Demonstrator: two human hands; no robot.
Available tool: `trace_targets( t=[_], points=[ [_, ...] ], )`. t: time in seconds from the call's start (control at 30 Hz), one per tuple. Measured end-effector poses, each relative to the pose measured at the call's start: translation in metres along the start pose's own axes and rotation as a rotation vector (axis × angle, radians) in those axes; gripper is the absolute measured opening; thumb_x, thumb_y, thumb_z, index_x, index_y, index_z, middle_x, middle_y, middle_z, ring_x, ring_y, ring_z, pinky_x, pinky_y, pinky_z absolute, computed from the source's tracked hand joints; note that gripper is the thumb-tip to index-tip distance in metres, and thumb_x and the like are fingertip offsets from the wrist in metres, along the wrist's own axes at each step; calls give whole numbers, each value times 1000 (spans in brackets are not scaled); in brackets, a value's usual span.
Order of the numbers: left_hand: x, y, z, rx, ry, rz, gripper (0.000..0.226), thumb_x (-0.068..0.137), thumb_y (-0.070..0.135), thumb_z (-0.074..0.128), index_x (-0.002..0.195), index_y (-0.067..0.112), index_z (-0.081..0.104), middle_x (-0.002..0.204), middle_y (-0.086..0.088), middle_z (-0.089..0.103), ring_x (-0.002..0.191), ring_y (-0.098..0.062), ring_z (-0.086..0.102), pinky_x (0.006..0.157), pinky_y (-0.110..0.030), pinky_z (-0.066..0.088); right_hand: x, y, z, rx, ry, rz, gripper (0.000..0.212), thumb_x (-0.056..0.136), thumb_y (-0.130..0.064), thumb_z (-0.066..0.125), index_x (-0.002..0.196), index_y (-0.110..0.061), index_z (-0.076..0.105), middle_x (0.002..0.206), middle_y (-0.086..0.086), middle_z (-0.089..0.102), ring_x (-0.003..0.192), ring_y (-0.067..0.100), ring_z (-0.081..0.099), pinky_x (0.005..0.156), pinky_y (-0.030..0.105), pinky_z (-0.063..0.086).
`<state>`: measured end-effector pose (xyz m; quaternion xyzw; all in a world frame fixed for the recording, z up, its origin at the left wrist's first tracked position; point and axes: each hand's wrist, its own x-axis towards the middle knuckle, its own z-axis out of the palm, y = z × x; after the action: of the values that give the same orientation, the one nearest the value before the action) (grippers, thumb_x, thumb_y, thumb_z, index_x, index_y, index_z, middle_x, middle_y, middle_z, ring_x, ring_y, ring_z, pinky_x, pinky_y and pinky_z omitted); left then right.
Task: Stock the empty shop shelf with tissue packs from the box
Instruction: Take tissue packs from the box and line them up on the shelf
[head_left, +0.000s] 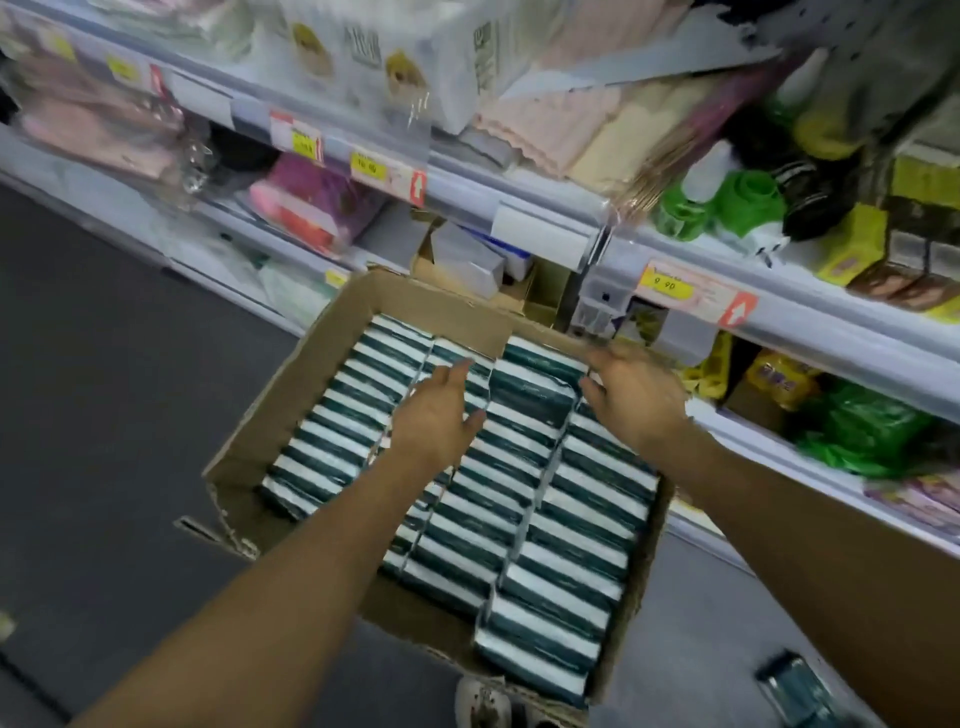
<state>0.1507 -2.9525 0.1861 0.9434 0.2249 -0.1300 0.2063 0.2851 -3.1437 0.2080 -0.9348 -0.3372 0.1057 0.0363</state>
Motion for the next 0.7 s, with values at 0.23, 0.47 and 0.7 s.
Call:
trace_targets(
  t=[0.23, 0.47, 0.7],
  points=[
    [60, 4, 33, -255, 18, 128, 72, 91, 16, 67, 152, 23, 29, 153, -3, 35, 134, -24, 41, 110, -35, 38, 40, -5, 22, -196, -57, 0, 30, 97, -26, 47, 124, -14, 56, 124, 9, 50, 117, 27, 45, 75, 37, 46],
    [62, 3, 41, -303, 78, 62, 43, 85, 20, 75, 124, 17, 57, 114, -3, 58, 103, -22, 59, 86, -32, 49, 46, -9, 30, -187, -27, 56, 28, 92, -22, 57, 118, -18, 64, 122, 7, 52, 116, 25, 46, 75, 36, 50],
    [30, -7, 13, -622, 5, -67, 32, 82, 18, 78, 102, 17, 53, 93, 0, 57, 91, -15, 55, 81, -24, 41, 23, -5, 1, 7, 134, 11, 17, 94, -17, 54, 108, -20, 61, 117, 3, 55, 110, 27, 49, 68, 31, 42]
  ],
)
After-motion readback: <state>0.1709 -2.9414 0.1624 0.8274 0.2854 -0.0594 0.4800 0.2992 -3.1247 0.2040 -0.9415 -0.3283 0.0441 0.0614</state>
